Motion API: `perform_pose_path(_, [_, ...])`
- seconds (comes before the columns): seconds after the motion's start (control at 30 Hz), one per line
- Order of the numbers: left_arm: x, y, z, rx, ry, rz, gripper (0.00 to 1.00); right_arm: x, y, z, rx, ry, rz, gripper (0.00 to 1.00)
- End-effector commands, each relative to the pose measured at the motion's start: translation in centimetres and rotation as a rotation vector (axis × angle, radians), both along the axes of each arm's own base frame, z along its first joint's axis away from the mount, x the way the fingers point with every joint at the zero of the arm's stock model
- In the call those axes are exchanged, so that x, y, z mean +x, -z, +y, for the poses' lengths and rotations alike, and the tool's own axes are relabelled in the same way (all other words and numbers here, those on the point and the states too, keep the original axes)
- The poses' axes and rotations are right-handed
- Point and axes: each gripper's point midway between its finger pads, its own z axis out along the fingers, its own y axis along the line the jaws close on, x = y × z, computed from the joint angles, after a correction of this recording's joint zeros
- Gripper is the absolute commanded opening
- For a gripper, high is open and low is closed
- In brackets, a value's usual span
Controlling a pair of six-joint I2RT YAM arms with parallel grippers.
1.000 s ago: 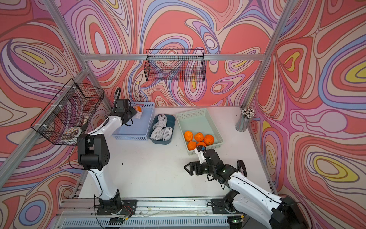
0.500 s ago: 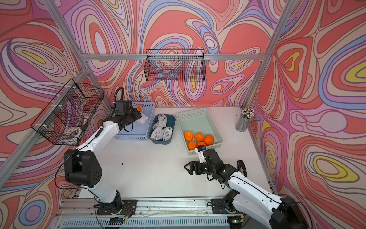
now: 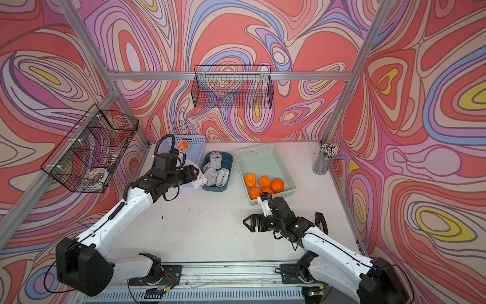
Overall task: Remove foam nets from oranges
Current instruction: Place the orange at the center of the board.
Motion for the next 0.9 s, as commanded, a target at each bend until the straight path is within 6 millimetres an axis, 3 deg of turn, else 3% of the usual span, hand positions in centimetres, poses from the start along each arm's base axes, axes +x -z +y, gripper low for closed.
perform_pose_path(0.0, [-3.3, 2.2, -0.8, 0.022, 0.064, 0.064, 0.57, 0.5, -1.4, 0.9, 0.030, -0.012, -0.021, 0.98])
perform_pose_path(0.17, [-7.3, 4.8, -1.9, 0.034, 0.128, 0.121, 0.56, 0.4, -0.8, 1.2, 0.022, -0.017, -0.005, 0.98])
perform_pose_path(0.37, [-10.6, 8.1, -3.8, -0.016, 0.190, 0.172, 0.57, 0.4, 0.1, 1.8, 0.021, -0.019, 0.020, 0.98])
perform_pose_path(0.67, [-12.6, 13.6, -7.5, -0.052, 0.270, 0.280, 0.56, 0.5, 1.1, 2.8, 0.007, -0.032, 0.042, 0.98])
perform_pose_path(0.87, [-13.1, 16.2, -8.3, -0.046, 0.299, 0.337, 0.61, 0.5, 1.8, 3.1, -0.012, -0.038, 0.051, 0.98])
